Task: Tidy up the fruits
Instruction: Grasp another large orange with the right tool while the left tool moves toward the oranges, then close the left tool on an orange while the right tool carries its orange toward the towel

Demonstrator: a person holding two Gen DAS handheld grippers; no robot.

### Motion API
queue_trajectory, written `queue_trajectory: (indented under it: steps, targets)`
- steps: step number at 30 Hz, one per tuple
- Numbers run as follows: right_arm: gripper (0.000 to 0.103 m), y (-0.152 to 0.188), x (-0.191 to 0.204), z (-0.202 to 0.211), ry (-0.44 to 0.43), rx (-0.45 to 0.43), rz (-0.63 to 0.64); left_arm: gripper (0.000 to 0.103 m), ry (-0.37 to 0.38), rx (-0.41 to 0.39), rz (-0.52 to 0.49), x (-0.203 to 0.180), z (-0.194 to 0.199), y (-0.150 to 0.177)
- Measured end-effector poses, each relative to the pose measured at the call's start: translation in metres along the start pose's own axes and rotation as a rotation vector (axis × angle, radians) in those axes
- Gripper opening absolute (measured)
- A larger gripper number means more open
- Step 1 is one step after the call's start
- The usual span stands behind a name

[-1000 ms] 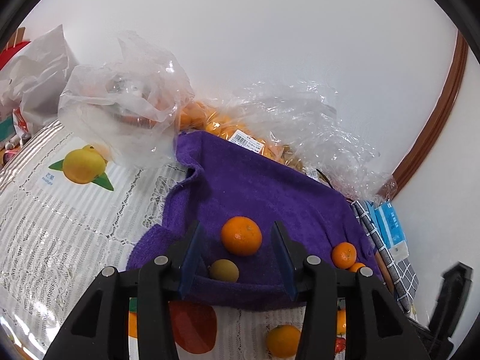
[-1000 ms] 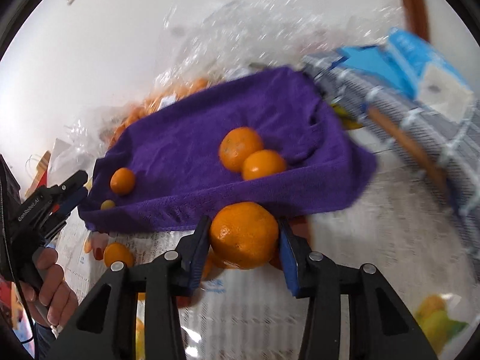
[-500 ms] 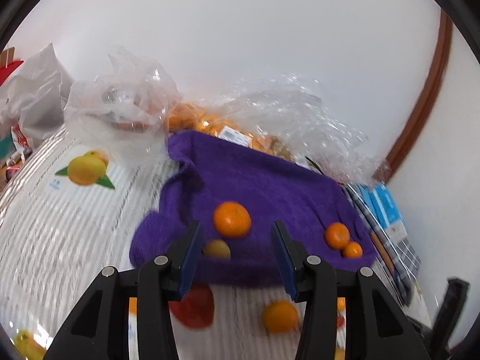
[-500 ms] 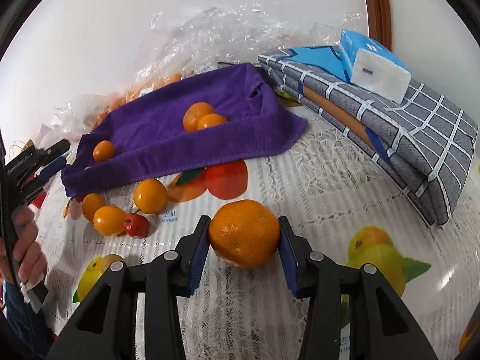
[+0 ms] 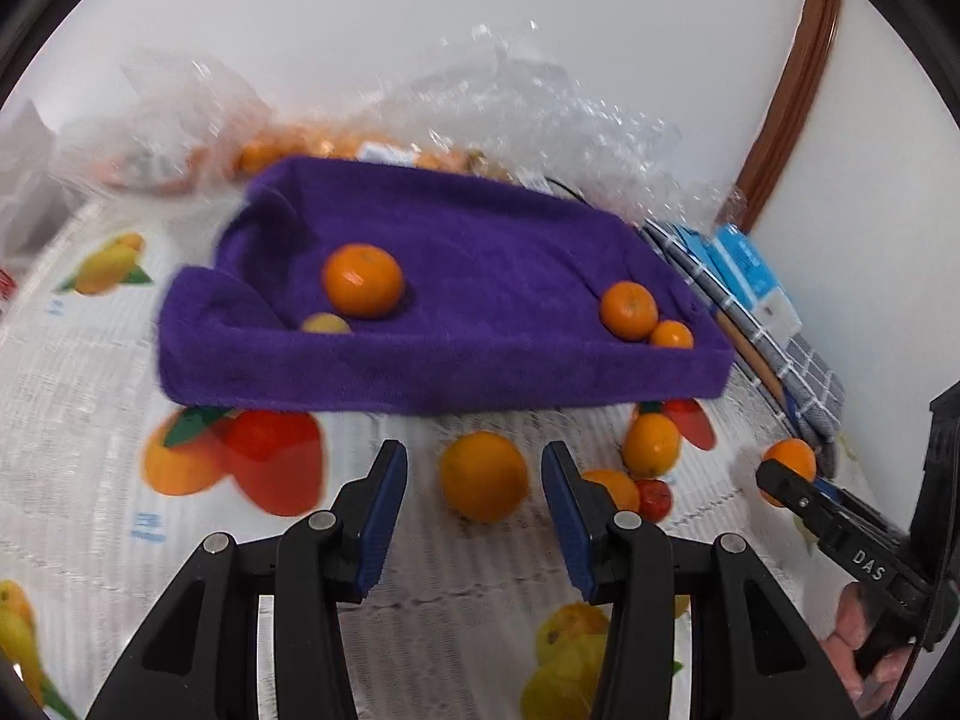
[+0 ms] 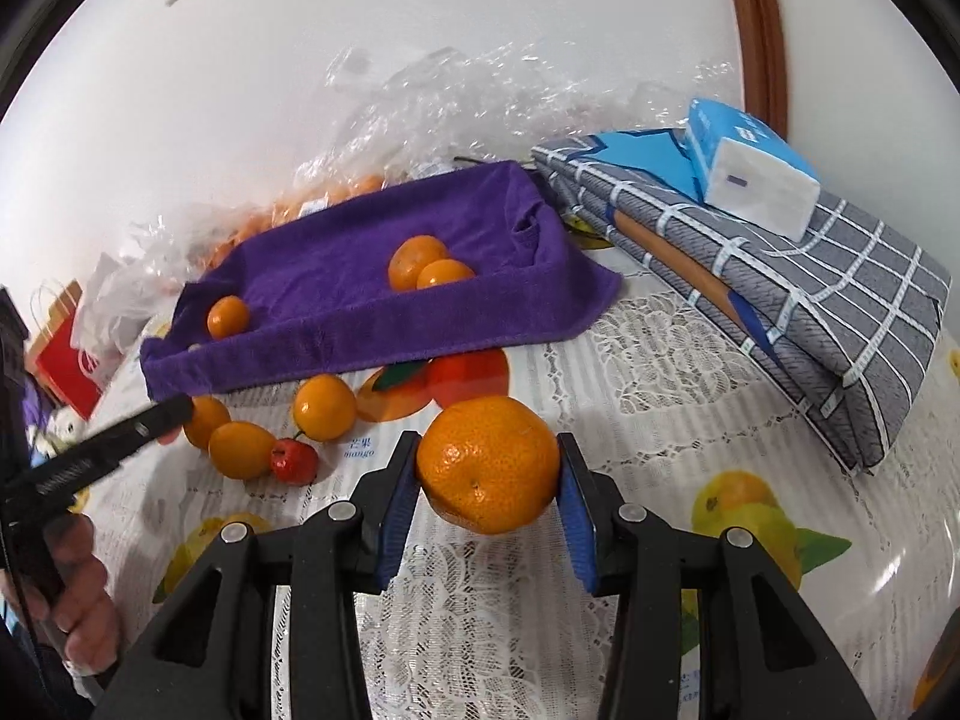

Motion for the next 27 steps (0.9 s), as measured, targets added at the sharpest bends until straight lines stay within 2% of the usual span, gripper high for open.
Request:
queue_trajectory:
  steps: [2,5,6,8,16,21,27]
  targets:
    - [0.043,0.000,-0.002,0.000,0.002,-0.002,-0.007,0.045,0.020,0.041,0.001,-0.005,-0.008,0.003]
    - [0.043,-0.001,0.000,-0.001,0.001,0.001,0.001,0.044,0.004,0.014,-0.007,-0.006,-0.008,0.004]
    - [0.043,-0.001,0.001,-0.001,0.001,0.002,0.006,0.042,-0.001,0.013,0.005,-0.004,-0.009,0.005]
    - [0.043,0.000,0.001,-0.001,0.001,0.001,0.007,0.032,0.021,0.020,0.030,-0.001,-0.010,0.007]
    - [0.043,-0.001,0.001,-0.001,0.000,0.000,0.004,0.032,0.048,-0.009,0.047,-0.001,-0.005,0.004]
    - [0.043,-0.001,0.000,0.000,0.001,-0.005,0.002,0.032,0.079,-0.065,0.093,0.005,0.005,-0.001]
    - [0.043,-0.001,0.003,0.003,-0.006,-0.018,0.014,0.032,0.067,-0.114,0.097,0.006,0.012,-0.007]
Point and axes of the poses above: each gripper's, at about its wrist camera, not at the fingertips, and z roughly against the way its jaws point, x to its left, y to its underside, the point moved 10 cm from there along -z, roughly the way its jaws point, and after that the axes turned 3 degrees about -z, right-handed, at the moved point
